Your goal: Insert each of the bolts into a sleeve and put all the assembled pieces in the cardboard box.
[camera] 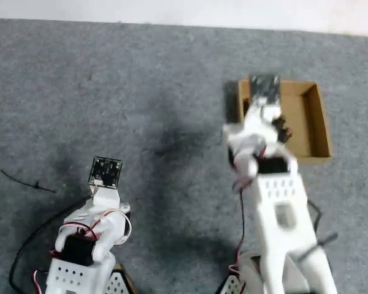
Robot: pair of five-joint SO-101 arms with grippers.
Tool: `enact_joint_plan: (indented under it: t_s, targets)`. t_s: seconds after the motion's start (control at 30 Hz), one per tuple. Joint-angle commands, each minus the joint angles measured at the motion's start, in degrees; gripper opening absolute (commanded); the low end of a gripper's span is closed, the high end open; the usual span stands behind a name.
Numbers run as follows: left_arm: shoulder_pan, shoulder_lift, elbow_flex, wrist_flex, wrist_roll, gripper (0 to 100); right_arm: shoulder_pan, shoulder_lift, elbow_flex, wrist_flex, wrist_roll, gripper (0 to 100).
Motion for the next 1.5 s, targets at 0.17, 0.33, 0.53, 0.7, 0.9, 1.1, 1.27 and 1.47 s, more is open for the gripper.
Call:
enact_joint_plan:
  t_s: [0.17, 0.33, 0.53, 0.7, 0.9, 1.1, 1.27, 1.47]
  targets:
    - [-0.7, -0.5, 1.1, 2.9, -0.2, 1, -1.7, -33.4, 22.4, 0.1, -0.3, 20.2]
    - [-0.7, -0.5, 1.1, 2.9, -0.2, 1, -1.7, -52.1, 36.1, 0.4, -0.4, 20.2]
    - [-0.4, -0.5, 1.1, 2.9, -0.1, 1, -1.7, -66.2, 52.0, 2.1, -0.3, 20.2]
    - [-0.4, -0.5, 1.1, 2.9, -0.1, 1, -1.7, -64.0, 53.1, 2.7, -0.4, 20.2]
    - [-0.4, -0.5, 1.1, 2.9, -0.1, 1, -1.7, -64.5, 53.1, 4.4, -0.3, 20.2]
    - [-0.4, -0.5, 1.1, 2.9, -0.1, 1, -1.7, -64.5, 53.1, 4.4, -0.2, 20.2]
    - [-0.4, -0.5, 1.1, 2.9, -0.1, 1, -1.7, -64.5, 53.1, 4.4, -0.2, 20.2]
    - [-0.4, -0.5, 1.1, 2.9, -0.1, 1, -1.7, -64.5, 53.1, 4.4, -0.2, 20.2]
